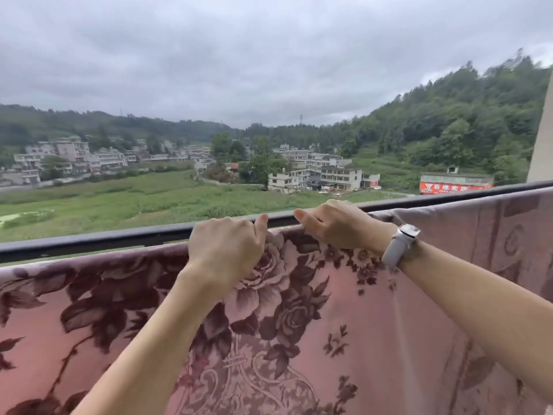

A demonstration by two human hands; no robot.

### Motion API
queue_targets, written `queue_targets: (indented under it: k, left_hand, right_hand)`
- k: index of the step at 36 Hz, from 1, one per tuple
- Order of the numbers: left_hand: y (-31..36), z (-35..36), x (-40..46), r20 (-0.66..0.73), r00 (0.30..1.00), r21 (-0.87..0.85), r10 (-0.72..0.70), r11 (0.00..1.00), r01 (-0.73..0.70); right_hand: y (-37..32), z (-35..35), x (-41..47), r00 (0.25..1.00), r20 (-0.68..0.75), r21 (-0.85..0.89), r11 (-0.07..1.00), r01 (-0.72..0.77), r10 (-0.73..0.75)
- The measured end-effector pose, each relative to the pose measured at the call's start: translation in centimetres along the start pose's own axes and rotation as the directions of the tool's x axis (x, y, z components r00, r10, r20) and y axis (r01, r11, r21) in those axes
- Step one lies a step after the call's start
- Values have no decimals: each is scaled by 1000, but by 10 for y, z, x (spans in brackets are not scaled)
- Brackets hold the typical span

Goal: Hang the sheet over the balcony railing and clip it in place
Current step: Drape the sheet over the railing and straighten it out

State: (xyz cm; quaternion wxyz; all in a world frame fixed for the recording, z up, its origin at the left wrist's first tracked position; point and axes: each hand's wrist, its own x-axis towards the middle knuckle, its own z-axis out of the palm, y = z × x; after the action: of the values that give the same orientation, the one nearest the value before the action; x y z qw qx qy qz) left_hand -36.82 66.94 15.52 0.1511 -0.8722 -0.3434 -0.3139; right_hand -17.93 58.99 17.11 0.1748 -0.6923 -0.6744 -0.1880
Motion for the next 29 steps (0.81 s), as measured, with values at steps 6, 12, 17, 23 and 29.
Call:
queue_targets:
  k: [6,12,17,23,29]
  left_hand:
    - [93,25,5,-171,981,-12,91,995,-94]
    - [164,47,30,-153,980,-10,129,991,-132]
    - [200,56,56,-150,988,0,43,999,-43]
    - [257,75,79,-135,981,69,137,989,-129]
    - [325,101,102,-129,972,37,198,980,-195]
  right_hand:
    - [82,-4,-59,937,-313,-145,983,112,-153]
    - [173,-13,-94,932,-356,-155,988,16,-71]
    - [238,-15,-122,877,-468,-181,960,-215,108]
    - [303,-20,-145,850,-507,-177,947,-268,146]
    - [335,-31,-137,853,-505,-131,966,-222,128]
